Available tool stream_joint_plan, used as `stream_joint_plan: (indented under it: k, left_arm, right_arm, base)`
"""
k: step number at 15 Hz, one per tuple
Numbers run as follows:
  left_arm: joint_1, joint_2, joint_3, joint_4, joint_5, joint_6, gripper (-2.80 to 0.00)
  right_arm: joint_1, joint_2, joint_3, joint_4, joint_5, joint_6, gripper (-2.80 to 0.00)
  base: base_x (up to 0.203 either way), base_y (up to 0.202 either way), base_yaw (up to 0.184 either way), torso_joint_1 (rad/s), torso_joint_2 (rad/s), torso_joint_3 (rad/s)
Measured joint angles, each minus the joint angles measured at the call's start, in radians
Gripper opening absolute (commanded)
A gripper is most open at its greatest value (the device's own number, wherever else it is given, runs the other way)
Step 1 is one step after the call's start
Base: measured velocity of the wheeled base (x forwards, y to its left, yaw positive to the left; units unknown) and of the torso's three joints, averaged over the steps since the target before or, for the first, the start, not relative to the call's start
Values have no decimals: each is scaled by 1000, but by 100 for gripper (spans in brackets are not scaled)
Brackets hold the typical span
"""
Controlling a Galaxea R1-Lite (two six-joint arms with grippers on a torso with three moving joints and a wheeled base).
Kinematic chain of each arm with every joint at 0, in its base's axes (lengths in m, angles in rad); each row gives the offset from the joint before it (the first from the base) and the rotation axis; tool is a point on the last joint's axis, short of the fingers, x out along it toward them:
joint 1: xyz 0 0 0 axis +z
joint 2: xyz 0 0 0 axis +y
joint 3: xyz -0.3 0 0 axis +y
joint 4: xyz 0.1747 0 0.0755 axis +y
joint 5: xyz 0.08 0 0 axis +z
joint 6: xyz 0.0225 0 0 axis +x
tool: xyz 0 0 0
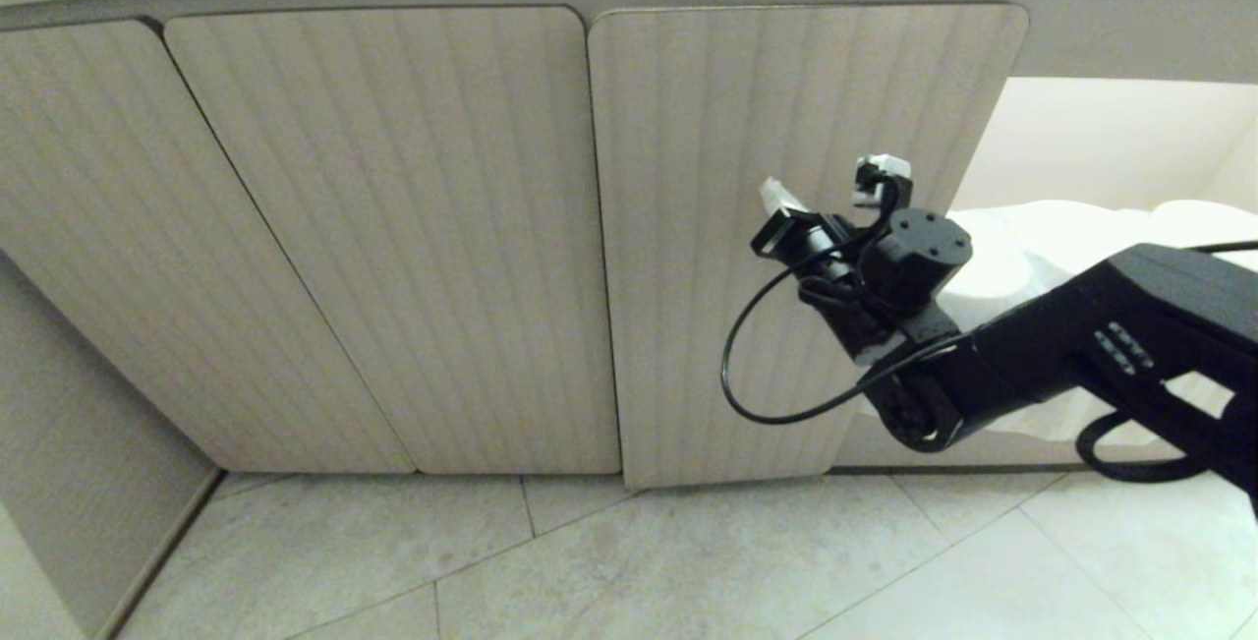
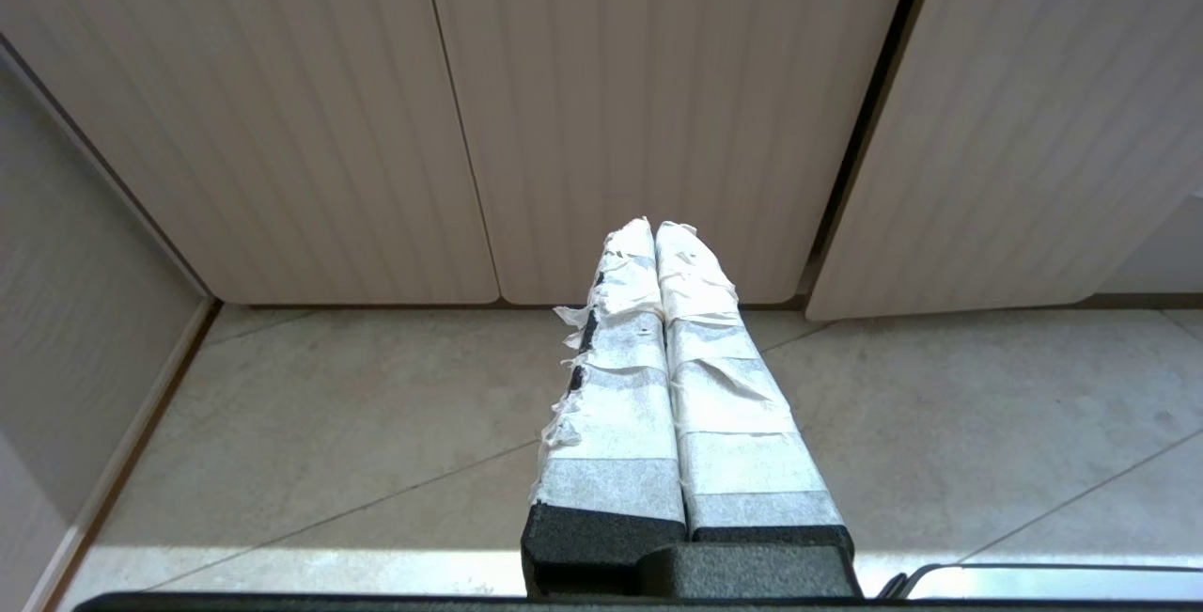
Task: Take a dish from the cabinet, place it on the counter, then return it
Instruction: Close the cabinet door
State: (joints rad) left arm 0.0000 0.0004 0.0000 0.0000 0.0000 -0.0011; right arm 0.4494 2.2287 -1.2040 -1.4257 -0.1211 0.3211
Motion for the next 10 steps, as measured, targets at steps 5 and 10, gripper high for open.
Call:
stream_joint_plan:
  k: [5,10]
  left_arm:
    - [0,0,0,0,0,0,-280]
    - [0,0,0,0,0,-1,-280]
  right_arm:
    - [-2,-27,75,0,-7,-39,-280]
    - [1,-117,231,7,-4,-65,-280]
  base:
    - [0,0,0,0,0,0]
    - [0,0,0,0,0,0]
